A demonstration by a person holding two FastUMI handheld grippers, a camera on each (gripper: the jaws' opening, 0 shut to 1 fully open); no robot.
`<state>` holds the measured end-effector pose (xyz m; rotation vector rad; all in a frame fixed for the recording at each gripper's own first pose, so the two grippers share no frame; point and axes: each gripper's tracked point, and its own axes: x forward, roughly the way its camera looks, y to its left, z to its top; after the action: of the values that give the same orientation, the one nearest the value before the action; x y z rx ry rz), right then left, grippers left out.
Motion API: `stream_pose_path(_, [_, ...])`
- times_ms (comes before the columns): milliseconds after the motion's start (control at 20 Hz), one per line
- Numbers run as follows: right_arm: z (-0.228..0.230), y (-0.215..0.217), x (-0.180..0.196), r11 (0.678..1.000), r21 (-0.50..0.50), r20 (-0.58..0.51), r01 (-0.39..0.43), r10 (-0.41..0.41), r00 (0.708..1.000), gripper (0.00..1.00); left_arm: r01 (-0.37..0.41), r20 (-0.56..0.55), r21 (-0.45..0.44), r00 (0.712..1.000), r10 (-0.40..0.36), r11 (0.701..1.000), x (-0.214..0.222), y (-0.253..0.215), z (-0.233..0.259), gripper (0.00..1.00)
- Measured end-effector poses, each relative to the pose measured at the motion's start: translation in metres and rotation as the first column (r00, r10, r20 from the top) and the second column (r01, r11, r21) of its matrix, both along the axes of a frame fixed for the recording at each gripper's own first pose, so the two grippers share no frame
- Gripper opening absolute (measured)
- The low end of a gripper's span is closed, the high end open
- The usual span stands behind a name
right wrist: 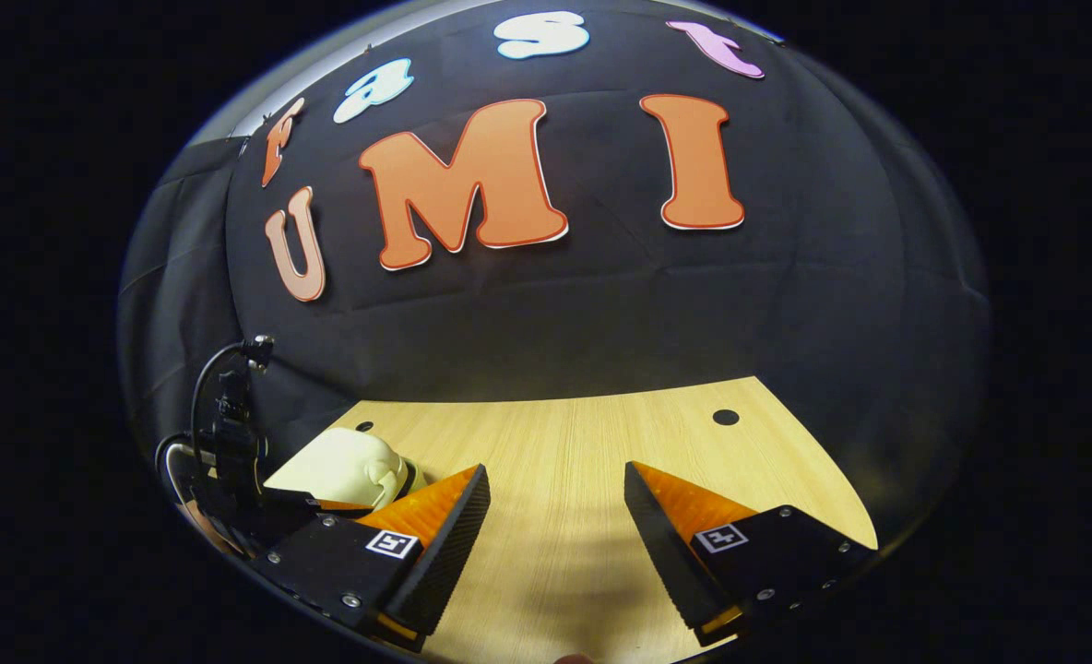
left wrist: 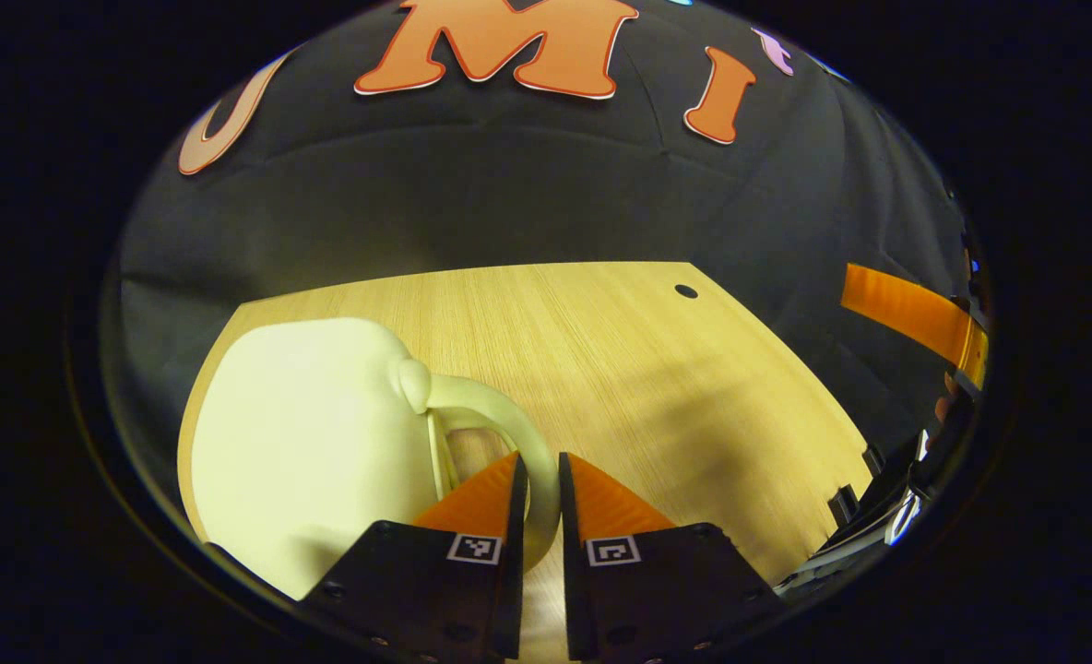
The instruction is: First open the suitcase, pack the skin care products into it, and then close the suitcase.
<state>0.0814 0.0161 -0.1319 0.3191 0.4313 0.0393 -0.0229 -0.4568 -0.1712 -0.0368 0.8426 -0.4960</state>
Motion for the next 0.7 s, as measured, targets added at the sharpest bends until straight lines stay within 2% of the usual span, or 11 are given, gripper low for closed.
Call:
stream_pose_path(50, [0.0, -0.004, -0.001, 1.0, -0.003, -0.003, 0.005, -0.005, 1.0, 0.94, -0.002, 0.026, 0.002, 1.0, 0.002, 1.0, 0.001, 0.0, 0.012, 0.29])
stream_pose_path(100, [0.002, -0.007, 0.0, 1.0, -0.006, 0.007, 0.011, -0.011, 1.0, 0.94, 0.012, 0.053, 0.001, 0.999, -0.012, 1.0, 0.003, -0.003, 0.021, 0.28])
stream_pose_path(150, [0.005, -0.009, 0.002, 1.0, -0.007, 0.014, 0.016, -0.016, 1.0, 0.94, 0.017, 0.085, 0.016, 0.996, -0.019, 1.0, 0.005, -0.002, 0.03, 0.35])
stream_pose_path(200, [0.007, -0.011, 0.003, 1.0, -0.007, 0.019, 0.016, -0.016, 1.0, 0.94, 0.016, 0.115, 0.031, 0.993, -0.02, 0.999, 0.009, 0.0, 0.038, 0.5])
stream_pose_path(250, [0.009, -0.011, 0.003, 1.0, -0.008, 0.025, 0.019, -0.019, 1.0, 0.94, 0.011, 0.138, 0.04, 0.99, -0.017, 0.999, 0.01, 0.001, 0.045, 0.6])
stream_pose_path(300, [0.013, -0.012, 0.006, 1.0, -0.01, 0.036, 0.023, -0.023, 0.999, 0.94, 0.01, 0.152, 0.03, 0.988, -0.015, 1.0, 0.012, -0.001, 0.053, 0.63])
stream_pose_path(350, [0.02, -0.011, 0.008, 1.0, -0.014, 0.056, 0.027, -0.027, 0.998, 0.94, 0.003, 0.169, 0.016, 0.986, -0.006, 1.0, 0.009, -0.002, 0.061, 0.75])
stream_pose_path(450, [0.033, -0.01, 0.013, 0.999, -0.039, 0.098, 0.022, -0.018, 0.995, 0.94, -0.035, 0.215, 0.016, 0.976, 0.03, 0.999, 0.019, 0.001, 0.08, 0.88])
stream_pose_path(600, [0.051, -0.007, 0.016, 0.996, -0.094, 0.153, 0.011, 0.004, 0.988, 0.94, -0.073, 0.279, -0.005, 0.958, 0.071, 0.997, 0.025, 0.004, 0.106, 0.95])
stream_pose_path(700, [0.062, 0.0, 0.017, 0.995, -0.101, 0.175, -0.002, 0.02, 0.984, 0.94, -0.103, 0.337, -0.019, 0.936, 0.103, 0.994, 0.032, 0.009, 0.125, 0.95])
